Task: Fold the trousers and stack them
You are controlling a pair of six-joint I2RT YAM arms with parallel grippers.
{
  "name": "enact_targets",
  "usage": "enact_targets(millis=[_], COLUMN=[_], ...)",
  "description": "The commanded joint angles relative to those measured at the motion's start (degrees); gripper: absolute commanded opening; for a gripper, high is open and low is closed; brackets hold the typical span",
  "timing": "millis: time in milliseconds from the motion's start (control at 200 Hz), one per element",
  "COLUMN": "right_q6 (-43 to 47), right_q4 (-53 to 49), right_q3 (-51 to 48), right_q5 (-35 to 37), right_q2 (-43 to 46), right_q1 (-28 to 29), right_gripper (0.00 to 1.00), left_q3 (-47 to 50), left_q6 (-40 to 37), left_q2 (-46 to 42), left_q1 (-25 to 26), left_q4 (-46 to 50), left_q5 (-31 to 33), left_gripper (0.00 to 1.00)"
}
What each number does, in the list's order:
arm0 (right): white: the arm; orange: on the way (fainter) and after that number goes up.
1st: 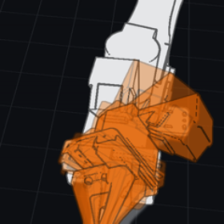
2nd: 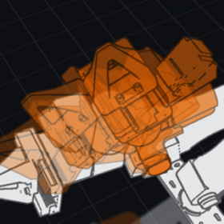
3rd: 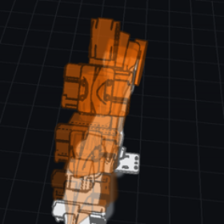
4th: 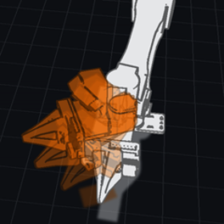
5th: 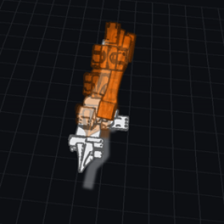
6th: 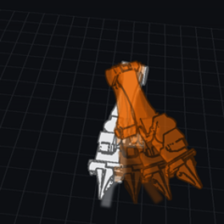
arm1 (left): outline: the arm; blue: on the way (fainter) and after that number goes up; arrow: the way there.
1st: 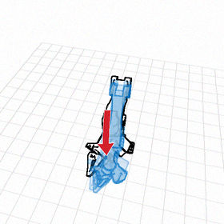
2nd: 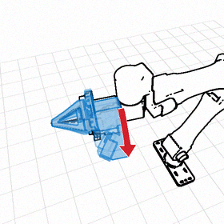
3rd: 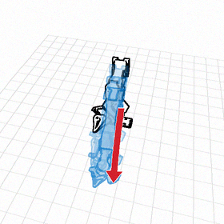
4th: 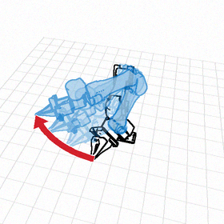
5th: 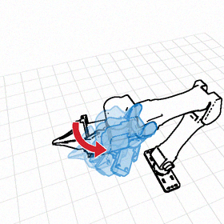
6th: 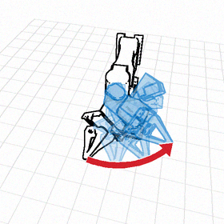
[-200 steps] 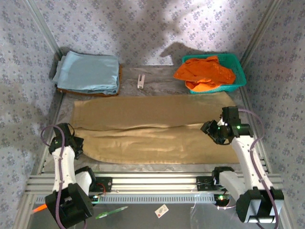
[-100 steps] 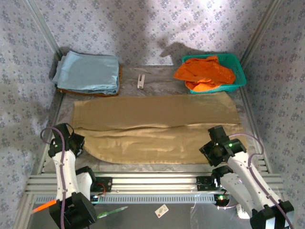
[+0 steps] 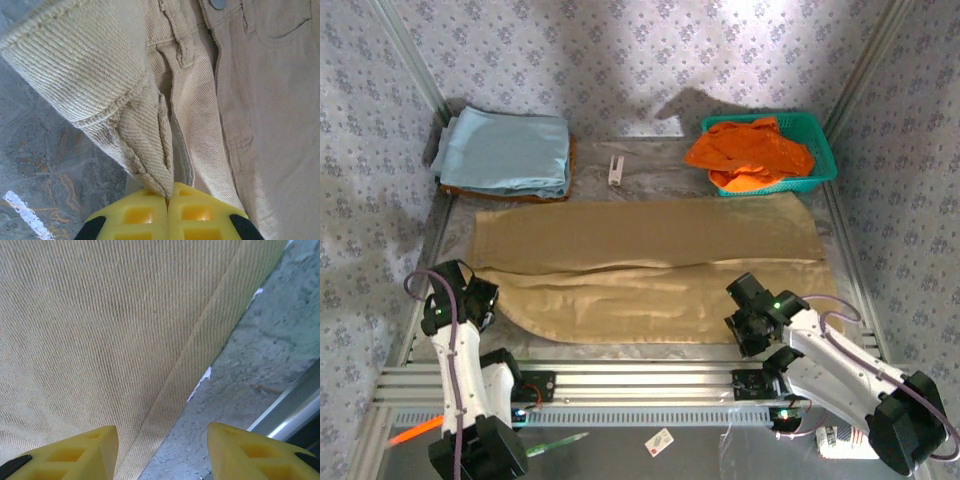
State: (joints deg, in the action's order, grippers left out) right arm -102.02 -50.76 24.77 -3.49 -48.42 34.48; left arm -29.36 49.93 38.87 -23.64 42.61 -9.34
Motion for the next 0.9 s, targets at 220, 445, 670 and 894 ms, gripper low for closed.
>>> enact_targets(millis=[220, 445, 670, 894], right_q6=[-5.18, 2.15, 15.43, 26.04], right_q4=[6.13, 0.71, -9.95, -16.76], right_q3=[-4.83, -4.34, -1.1, 4.58], right_q5=[3.66, 8.16, 10.57, 8.97], right_q2=[-4.05, 3.2, 17.03, 20.38], right_q1=[1.77, 0.29, -1.99, -2.68], right_gripper=[0.33, 0.0, 0.0, 0.0], left_q3=[-0.3, -3.87, -8.95, -11.73], left_q6=[-0.4, -1.21, -1.54, -2.79], left_q2=[-2.62, -5.06, -11.36, -13.45], left_q1=[-0.35, -0.36, -0.33, -0.36], left_q4=[0.15, 4.96, 13.86, 18.41], left_q5=[-2.95, -3.21, -4.08, -2.1], left_gripper=[0.0, 0.0, 0.0, 0.0])
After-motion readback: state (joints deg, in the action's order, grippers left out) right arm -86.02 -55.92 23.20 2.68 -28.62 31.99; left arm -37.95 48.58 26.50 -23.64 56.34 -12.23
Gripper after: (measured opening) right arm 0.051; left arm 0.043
